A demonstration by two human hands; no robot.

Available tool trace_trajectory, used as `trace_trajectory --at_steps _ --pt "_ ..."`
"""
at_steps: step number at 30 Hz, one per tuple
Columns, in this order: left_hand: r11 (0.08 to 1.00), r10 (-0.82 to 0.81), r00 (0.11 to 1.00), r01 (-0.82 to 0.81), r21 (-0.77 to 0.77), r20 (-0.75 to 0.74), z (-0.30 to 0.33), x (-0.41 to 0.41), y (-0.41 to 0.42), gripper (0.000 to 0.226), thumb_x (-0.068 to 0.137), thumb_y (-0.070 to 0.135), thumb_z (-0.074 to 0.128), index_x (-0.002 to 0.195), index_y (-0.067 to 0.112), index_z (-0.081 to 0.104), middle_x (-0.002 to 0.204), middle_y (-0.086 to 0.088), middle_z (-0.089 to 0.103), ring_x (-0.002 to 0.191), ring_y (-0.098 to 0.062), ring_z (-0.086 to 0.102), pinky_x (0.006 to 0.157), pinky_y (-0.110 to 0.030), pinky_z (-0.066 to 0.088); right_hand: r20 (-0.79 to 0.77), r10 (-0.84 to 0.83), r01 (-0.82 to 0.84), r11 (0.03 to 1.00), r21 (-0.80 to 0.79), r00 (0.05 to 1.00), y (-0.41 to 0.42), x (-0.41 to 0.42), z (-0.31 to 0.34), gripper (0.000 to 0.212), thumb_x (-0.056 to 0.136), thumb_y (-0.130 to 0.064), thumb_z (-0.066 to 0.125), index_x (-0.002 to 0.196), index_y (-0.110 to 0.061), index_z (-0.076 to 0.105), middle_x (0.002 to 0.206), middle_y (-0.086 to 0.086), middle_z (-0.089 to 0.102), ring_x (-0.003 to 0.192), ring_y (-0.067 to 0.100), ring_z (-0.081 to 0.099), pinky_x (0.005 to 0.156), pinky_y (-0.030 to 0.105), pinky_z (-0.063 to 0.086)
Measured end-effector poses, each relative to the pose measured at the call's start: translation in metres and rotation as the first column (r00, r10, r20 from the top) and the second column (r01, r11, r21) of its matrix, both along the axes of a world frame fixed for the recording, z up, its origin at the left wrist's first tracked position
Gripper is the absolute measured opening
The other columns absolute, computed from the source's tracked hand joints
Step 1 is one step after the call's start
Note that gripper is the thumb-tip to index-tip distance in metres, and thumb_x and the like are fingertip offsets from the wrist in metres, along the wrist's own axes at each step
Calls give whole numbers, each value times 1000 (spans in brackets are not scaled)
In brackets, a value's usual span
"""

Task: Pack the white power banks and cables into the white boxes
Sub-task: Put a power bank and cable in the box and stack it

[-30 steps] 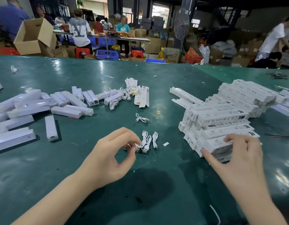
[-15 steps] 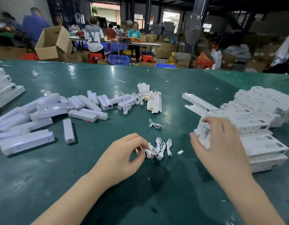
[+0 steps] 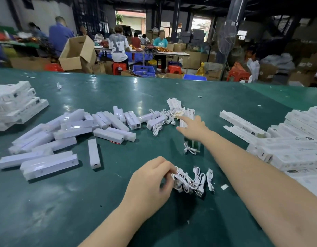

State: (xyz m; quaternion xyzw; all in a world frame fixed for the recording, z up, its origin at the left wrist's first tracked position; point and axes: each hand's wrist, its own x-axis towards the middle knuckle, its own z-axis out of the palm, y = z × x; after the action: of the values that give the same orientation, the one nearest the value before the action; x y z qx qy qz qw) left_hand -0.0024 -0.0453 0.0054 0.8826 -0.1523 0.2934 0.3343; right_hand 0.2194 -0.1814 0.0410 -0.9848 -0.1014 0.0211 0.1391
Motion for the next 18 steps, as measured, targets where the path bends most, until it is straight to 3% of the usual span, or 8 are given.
trace_trajectory --at_steps 4,7,13,18 --pt "1000 1 1000 -1 -15 3 -6 5 0 19 80 17 45 83 21 63 82 16 56 73 -3 52 60 -26 49 -29 -9 9 1000 -13 1000 9 28 -8 53 96 -54 45 147 -47 32 155 15 13 137 43 28 113 49 29" --pt "999 16 1000 -16 -33 7 -8 9 2 19 80 16 44 82 20 63 81 15 56 71 -4 52 58 -27 48 -41 -16 13 997 -79 999 12 42 -15 47 98 -48 46 143 -38 42 150 18 24 131 44 36 110 45 33" --pt "997 43 999 -42 -66 16 -8 11 3 19 81 16 43 80 18 63 78 13 56 68 -6 52 58 -28 47 74 26 -9 976 -220 997 21 28 -15 36 94 -14 44 129 -14 49 134 19 44 118 39 49 88 37 43" --pt "991 75 997 -75 -108 -4 -4 10 3 14 81 10 50 79 18 62 78 12 57 67 -9 53 61 -31 49 117 28 7 957 -291 993 17 -20 -9 34 91 -3 46 125 -8 48 127 15 51 108 33 54 69 32 37"
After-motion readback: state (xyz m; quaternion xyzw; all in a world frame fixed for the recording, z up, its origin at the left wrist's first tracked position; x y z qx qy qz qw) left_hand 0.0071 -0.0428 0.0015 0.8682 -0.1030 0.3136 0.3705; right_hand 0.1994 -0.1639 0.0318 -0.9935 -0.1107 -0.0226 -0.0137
